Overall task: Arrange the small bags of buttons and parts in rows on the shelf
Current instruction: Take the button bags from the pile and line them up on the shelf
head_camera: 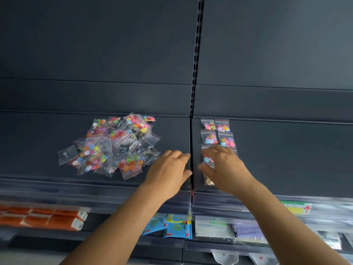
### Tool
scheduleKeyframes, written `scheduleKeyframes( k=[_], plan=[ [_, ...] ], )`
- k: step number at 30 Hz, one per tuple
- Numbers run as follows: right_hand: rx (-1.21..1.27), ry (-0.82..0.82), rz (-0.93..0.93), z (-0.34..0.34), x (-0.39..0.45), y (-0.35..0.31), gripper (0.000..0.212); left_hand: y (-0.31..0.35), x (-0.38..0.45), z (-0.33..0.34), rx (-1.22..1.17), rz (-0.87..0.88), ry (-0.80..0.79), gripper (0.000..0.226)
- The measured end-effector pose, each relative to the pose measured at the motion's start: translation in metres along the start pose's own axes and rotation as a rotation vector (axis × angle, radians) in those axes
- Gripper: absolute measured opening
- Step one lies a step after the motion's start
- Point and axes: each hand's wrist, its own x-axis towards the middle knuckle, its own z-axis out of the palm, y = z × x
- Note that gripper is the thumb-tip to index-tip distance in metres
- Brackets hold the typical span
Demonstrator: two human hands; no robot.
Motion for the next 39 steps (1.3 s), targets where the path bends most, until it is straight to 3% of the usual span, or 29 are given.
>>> scheduleKeyframes(
  k=[11, 23, 29, 33, 39],
  plan=[
    [0.085, -0.052, -0.203, 0.042, 0.052, -0.097, 0.05, -0.105, -0.038, -0.029, 0.047, -0.238, 0.041, 0.054],
    [0.034, -0.17, -0.062, 0.074, 0.072, -0.133, 0.036, -0.143, -0.038, -0.023, -0.06, -0.254, -0.024, 0.074],
    [0.001, -0.155, 0.02, 0.077, 0.078, -0.134, 0.039, -0.148, -0.034, -0.026, -0.17, -0.286, -0.007, 0.044],
    [0.009, -0.122, 0.019, 0.079, 0.083, -0.133, 0.041, -0.15, -0.034, -0.03, -0.271, -0.32, 0.108, 0.017],
    [0.097, -0.083, 0.022, 0.084, 0.088, -0.13, 0.018, -0.154, -0.035, -0.034, -0.452, -0.366, 0.111, 0.013]
  ],
)
